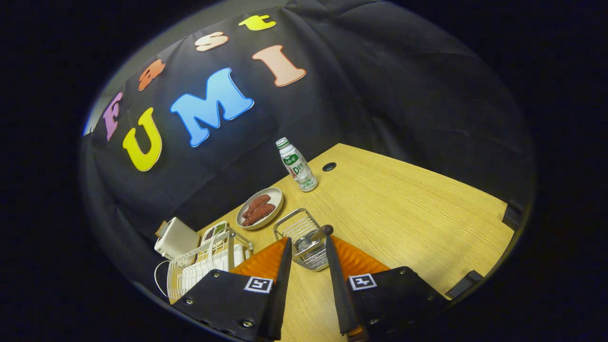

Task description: Take the plate from the dish rack, then take the spoon from the basket and place it into the plate.

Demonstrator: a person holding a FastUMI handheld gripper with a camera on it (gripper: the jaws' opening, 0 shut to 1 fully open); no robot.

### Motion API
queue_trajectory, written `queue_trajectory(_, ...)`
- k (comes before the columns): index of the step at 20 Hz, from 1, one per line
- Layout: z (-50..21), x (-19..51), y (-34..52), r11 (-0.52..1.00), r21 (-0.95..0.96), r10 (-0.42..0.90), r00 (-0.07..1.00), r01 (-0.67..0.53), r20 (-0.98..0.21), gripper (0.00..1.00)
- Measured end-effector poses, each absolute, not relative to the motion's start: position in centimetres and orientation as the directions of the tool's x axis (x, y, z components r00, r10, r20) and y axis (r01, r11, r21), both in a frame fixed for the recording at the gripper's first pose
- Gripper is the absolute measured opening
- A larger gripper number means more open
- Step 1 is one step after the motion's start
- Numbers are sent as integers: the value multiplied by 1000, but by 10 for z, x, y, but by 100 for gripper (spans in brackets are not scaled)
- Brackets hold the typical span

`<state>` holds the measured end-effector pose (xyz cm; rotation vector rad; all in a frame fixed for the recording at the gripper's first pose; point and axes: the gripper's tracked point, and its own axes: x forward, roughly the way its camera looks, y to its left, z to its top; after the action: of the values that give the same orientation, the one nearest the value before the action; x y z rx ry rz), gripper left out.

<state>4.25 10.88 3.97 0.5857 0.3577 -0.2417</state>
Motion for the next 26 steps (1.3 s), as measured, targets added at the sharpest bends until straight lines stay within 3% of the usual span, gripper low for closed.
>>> queue_trajectory(10, 28, 82, 99, 775, 539, -120, 915, 329, -386, 41)
queue_trajectory(11, 26, 94, 99, 772, 548, -117, 920, 322, -375, 16)
queue_trajectory(14, 42, 81, 92, 760, 553, -129, 913, 341, -386, 16)
queue_trajectory(15, 22, 104, 94, 762, 551, -122, 911, 340, -394, 8)
queue_trajectory(26, 84, 92, 100, 858, 446, -91, 931, 253, -353, 8)
